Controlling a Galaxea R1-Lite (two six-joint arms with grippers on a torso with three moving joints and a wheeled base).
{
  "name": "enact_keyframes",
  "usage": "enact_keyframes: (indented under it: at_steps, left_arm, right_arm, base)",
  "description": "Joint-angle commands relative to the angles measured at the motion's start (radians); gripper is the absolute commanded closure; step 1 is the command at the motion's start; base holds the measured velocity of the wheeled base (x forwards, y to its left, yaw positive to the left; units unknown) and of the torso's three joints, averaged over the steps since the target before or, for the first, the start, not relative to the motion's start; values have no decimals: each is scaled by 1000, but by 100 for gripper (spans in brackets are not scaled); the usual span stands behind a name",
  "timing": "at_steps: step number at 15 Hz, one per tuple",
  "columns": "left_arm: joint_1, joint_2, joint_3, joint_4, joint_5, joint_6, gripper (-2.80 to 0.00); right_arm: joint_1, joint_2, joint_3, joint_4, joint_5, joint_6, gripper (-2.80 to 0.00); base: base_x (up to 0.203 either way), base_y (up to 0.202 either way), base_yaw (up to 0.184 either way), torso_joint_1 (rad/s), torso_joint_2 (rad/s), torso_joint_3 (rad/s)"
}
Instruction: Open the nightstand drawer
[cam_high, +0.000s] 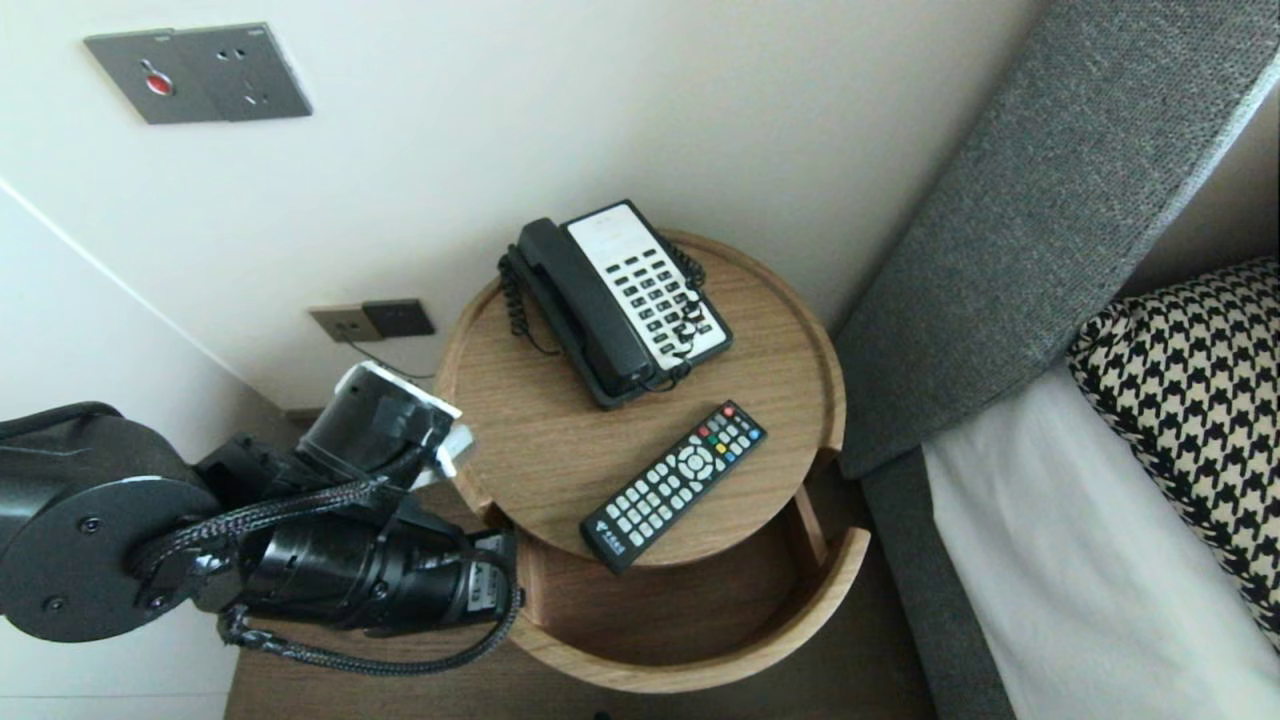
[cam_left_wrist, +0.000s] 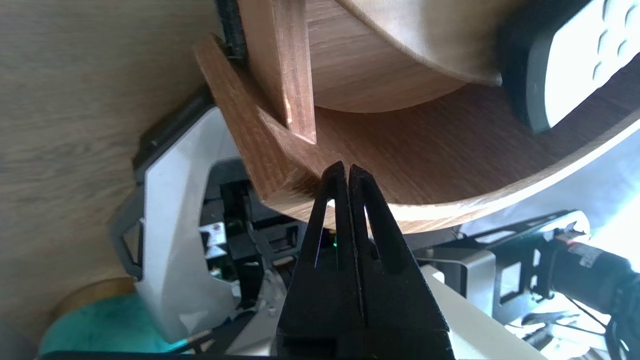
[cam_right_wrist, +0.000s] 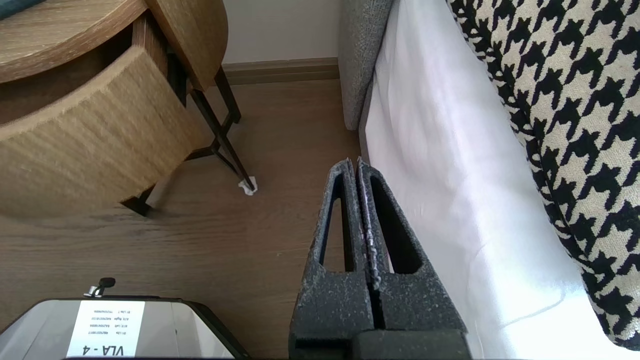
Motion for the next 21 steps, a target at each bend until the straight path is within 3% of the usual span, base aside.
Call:
enact_keyframes:
  at_steps: [1, 13, 15, 21]
  left_arm:
    - [-26, -12, 37, -28, 0, -16, 0]
    - [-136, -36, 212, -129, 1, -56, 0]
    - [-143, -45, 253, -186, 17, -55, 0]
    - [-158, -77, 315, -189, 10, -51, 0]
  right_arm:
    - [0, -2, 0, 0, 0, 0, 0]
    - [0, -2, 0, 0, 0, -1, 0]
    - [0, -2, 0, 0, 0, 0, 0]
    - [0, -2, 0, 0, 0, 0, 0]
  base:
    - [0, 0, 0, 0, 0, 0]
    - [0, 0, 0, 0, 0, 0]
    - [0, 0, 0, 0, 0, 0]
    - [0, 0, 0, 0, 0, 0]
